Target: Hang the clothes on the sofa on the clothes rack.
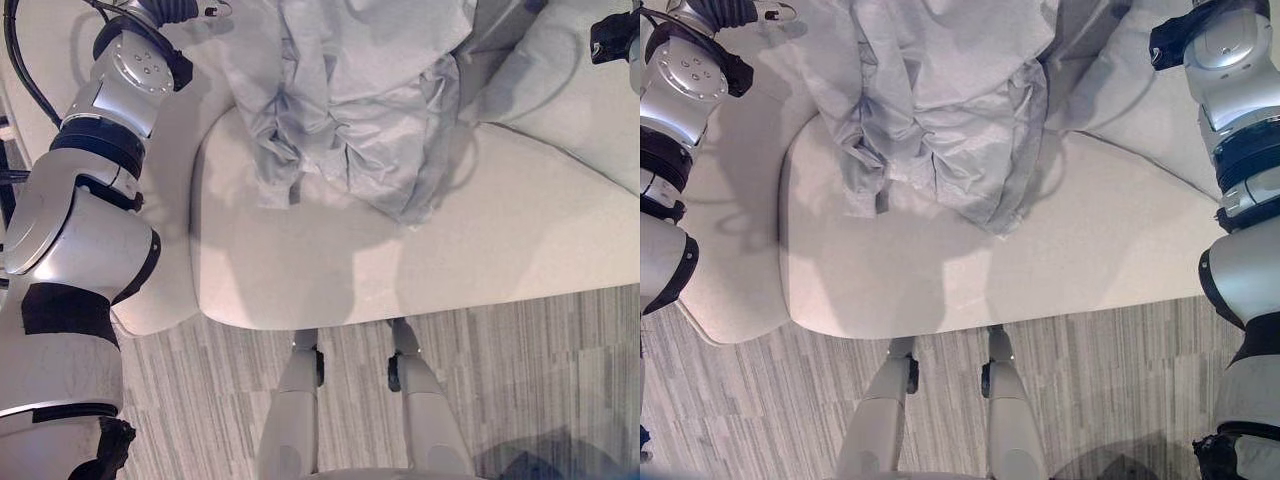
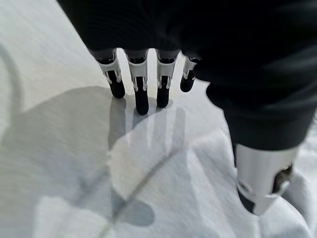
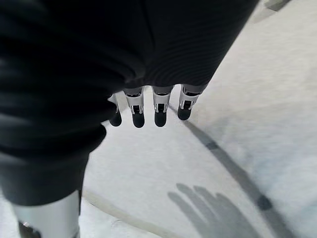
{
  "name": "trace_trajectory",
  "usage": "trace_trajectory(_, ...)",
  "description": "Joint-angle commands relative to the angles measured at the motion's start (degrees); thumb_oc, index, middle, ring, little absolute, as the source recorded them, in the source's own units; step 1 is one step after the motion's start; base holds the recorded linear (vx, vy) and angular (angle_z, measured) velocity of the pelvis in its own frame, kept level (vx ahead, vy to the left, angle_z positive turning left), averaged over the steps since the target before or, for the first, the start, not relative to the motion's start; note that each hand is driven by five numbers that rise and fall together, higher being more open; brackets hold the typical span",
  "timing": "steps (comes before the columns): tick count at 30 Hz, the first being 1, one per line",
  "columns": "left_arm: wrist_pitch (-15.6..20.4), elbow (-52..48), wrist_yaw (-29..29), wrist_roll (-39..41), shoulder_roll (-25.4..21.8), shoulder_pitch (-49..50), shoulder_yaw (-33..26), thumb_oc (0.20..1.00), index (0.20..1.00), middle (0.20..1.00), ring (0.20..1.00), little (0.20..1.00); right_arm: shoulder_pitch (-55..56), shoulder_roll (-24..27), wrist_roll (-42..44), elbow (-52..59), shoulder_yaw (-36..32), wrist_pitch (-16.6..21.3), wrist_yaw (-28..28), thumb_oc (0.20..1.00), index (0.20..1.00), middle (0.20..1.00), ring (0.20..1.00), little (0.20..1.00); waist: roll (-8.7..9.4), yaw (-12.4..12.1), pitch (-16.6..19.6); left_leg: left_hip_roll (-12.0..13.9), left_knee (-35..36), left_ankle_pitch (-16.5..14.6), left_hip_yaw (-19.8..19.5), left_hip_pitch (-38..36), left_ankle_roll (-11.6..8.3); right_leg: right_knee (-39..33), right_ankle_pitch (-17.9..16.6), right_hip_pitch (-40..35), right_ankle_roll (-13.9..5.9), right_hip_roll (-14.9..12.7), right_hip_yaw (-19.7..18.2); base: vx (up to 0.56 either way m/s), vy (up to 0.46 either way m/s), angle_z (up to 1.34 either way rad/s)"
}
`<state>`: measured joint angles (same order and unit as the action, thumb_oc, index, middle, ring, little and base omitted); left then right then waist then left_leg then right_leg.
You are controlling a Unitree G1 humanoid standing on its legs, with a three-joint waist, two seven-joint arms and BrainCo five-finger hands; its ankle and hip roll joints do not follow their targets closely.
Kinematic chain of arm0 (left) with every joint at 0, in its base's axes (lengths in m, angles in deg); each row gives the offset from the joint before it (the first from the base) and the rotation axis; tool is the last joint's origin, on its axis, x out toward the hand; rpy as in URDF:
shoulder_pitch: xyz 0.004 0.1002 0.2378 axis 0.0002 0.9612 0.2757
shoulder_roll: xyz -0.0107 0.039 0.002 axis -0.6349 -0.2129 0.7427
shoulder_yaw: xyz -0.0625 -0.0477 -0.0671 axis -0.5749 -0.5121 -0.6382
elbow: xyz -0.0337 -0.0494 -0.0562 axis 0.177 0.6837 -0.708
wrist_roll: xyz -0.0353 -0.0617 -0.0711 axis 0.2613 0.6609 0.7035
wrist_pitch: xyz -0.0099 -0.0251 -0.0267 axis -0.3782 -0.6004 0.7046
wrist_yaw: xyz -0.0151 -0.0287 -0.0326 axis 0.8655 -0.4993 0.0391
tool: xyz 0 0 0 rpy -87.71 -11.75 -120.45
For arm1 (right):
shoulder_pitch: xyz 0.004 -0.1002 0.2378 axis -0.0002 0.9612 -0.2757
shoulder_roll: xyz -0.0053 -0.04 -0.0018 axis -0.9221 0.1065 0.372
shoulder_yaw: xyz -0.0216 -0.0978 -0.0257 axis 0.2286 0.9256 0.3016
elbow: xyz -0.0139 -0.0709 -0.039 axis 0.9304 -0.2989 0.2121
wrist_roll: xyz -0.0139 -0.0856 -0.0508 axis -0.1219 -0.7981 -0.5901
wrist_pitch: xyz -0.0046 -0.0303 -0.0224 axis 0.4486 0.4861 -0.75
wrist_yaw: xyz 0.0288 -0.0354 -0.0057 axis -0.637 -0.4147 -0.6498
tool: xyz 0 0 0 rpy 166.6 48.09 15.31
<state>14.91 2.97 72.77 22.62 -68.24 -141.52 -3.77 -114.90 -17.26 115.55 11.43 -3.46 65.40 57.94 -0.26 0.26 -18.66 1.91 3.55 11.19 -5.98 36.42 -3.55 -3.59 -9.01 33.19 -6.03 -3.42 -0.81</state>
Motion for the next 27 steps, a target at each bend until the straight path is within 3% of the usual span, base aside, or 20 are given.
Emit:
trace_trajectory(1, 0.56, 2.19, 2.76, 1.88, -0.84, -3.38, 3.0, 1.0, 1.0, 1.0, 1.0, 1.0, -5.14, 0.04, 3.6, -0.91, -0.45, 3.7, -2.62, 1.0, 1.0, 1.0, 1.0, 1.0, 2.27, -0.73, 0.84, -3.76, 1.45, -1.91, -0.19, -2.89, -2.42, -1.41, -1.27, -0.76, -5.99, -0.96, -2.97, 0.0, 0.0, 0.0)
trace_trajectory(13, 0.83, 4.42, 1.39, 1.13, 4.75, -8.51, 7.14, 1.0, 1.0, 1.0, 1.0, 1.0, -8.29, -8.33, -1.87, -17.41, 5.75, -2.81, 1.3, 1.0, 1.0, 1.0, 1.0, 1.0, 2.04, -2.17, -1.21, -3.74, 1.45, -0.6, -0.86, -0.29, -2.89, -1.41, -2.22, 1.54, -5.87, -0.81, -2.4, -0.02, -0.014, 0.04)
trace_trajectory(27, 0.73, 4.89, 1.71, 0.21, 4.91, -10.79, 7.8, 1.0, 1.0, 1.0, 1.0, 1.0, -5.89, -10.1, -1.87, -18.56, 4.01, -3.58, 1.28, 1.0, 1.0, 1.0, 1.0, 1.0, 1.93, -2.35, -1.95, -3.85, 1.45, -0.53, -1.14, 2.08, -1.91, -1.41, -1.78, 3.31, -6.06, -0.61, -3.4, 0.0, 0.018, 0.02)
